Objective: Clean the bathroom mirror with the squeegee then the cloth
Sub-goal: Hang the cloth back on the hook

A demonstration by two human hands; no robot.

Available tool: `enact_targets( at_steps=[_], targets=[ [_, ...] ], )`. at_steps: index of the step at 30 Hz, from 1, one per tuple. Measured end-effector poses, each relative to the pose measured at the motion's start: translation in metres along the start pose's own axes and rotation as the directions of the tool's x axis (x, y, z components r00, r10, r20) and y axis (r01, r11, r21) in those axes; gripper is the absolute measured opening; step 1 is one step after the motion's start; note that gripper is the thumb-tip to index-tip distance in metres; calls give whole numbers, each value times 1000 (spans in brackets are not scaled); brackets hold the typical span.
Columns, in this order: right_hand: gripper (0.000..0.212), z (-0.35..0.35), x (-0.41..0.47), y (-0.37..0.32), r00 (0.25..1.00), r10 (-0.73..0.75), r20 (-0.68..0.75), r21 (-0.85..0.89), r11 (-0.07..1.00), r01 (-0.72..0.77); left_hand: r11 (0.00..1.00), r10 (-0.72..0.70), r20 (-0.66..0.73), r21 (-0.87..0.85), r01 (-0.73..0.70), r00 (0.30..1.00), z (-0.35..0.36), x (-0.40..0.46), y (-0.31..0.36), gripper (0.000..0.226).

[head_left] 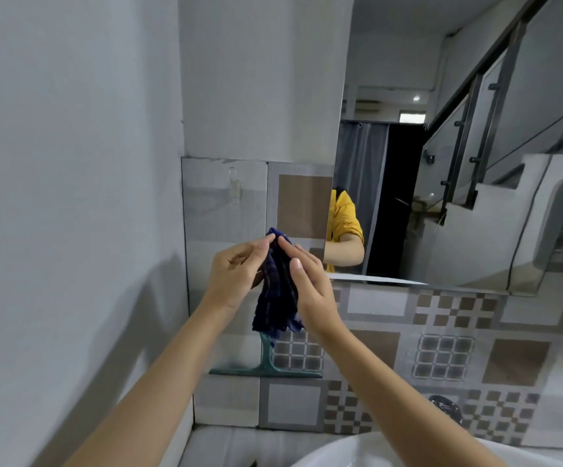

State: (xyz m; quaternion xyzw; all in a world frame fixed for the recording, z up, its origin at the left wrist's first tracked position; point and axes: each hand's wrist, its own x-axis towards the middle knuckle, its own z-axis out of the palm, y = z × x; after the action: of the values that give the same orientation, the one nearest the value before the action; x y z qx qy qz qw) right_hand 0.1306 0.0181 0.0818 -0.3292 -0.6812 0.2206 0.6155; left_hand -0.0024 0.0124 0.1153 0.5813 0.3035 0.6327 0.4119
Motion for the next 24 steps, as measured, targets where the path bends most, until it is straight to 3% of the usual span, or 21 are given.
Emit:
enact_targets(
  at_steps=[3,7,11,15,19,21,24],
  targets=[
    [33,2,8,-19,999,4,51,110,994,-9,997,31,-64,72,-26,997,-8,-2,10,23],
    [29,0,29,-37,989,-141,53,-151,978,147,947,159,-116,298,-119,980,-21,6,26,29],
    [32,-2,58,-49,952,-288,107,-356,882,307,761,411,-126,593,-264,903,-32,18,41,24],
    [33,2,93,-49,905,-383,184,-477,770,423,678,477,-147,689,-256,867,-38,38,51,21],
    [30,6,123,-52,842,-462,278,-547,644,534,697,450,-166,679,-229,877,-44,68,62,21],
    [32,6,137,-56,821,-459,340,-600,566,565,698,453,-159,676,-238,877,-44,82,70,21],
    [39,8,156,-61,847,-401,350,-686,506,523,658,468,-124,710,-252,875,-45,100,78,23]
  ],
)
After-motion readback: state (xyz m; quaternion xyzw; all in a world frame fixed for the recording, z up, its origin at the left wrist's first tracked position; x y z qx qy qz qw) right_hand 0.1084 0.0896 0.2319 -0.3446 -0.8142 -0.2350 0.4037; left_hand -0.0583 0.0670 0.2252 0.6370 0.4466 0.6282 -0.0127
